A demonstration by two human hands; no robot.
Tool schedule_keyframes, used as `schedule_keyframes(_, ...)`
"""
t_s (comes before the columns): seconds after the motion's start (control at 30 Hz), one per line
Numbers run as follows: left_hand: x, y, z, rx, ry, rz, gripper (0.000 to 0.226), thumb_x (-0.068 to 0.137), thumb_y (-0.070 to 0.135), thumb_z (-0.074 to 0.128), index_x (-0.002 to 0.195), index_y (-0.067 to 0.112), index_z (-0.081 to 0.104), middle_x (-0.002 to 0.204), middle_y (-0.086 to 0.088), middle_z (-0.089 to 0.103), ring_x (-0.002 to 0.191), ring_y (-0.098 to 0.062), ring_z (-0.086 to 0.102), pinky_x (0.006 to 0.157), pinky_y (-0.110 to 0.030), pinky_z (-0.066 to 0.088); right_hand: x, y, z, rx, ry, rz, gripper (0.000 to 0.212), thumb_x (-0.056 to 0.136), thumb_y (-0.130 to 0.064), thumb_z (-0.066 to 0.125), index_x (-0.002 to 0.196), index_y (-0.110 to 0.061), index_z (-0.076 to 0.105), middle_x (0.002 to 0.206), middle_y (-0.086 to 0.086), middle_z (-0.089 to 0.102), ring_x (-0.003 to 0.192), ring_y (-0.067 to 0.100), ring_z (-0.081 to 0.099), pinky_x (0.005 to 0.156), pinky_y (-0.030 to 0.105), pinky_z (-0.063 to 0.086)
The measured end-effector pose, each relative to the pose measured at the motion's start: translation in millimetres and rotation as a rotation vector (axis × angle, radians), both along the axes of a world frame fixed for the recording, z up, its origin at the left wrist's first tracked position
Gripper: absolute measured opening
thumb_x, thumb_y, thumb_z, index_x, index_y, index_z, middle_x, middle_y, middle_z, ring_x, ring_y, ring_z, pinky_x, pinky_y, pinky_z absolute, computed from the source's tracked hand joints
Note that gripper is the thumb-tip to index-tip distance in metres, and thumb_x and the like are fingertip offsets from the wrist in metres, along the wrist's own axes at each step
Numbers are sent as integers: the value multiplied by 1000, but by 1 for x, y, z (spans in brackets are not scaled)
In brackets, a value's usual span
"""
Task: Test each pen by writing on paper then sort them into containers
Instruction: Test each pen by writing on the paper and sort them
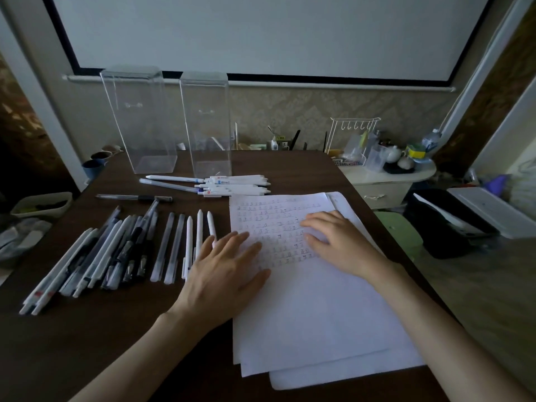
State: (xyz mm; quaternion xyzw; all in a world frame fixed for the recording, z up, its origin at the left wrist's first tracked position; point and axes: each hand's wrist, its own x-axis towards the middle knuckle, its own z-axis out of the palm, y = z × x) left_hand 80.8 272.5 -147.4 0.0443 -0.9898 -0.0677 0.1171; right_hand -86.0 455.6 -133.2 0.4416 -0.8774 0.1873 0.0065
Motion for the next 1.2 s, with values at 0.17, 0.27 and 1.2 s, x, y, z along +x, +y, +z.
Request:
schedule_keyframes(0.17, 1, -16, -4, 83, -17, 68, 79, 78, 75, 15, 139, 32, 41, 150, 0, 32, 141, -21, 22, 114, -44, 13, -16, -72, 9, -108, -98, 81, 33, 97, -18, 48, 129, -15, 54, 137, -2, 48, 131, 15, 36, 104, 20, 20)
schedule_keyframes(0.27, 0, -17, -7, 61, -32, 78, 79, 78, 75, 14, 137, 32, 44, 147, 0, 38, 138, -21, 29, 113, -44, 23, -27, -116, 9, -124, -85, 78, 32, 96, -11, 46, 127, -13, 55, 138, 2, 50, 131, 18, 38, 104, 26, 27)
schedule_keyframes(1.2, 1, -11, -1, 24, 43, 45, 67, 83, 64, 29, 122, 20, 61, 137, -9, 49, 131, -31, 38, 107, -53, 28, 14, 13, -9, -181, 280, -219, 39, 83, -41, 35, 95, -18, 65, 84, -1, 44, 78, 25, 55, 76, 38, 40)
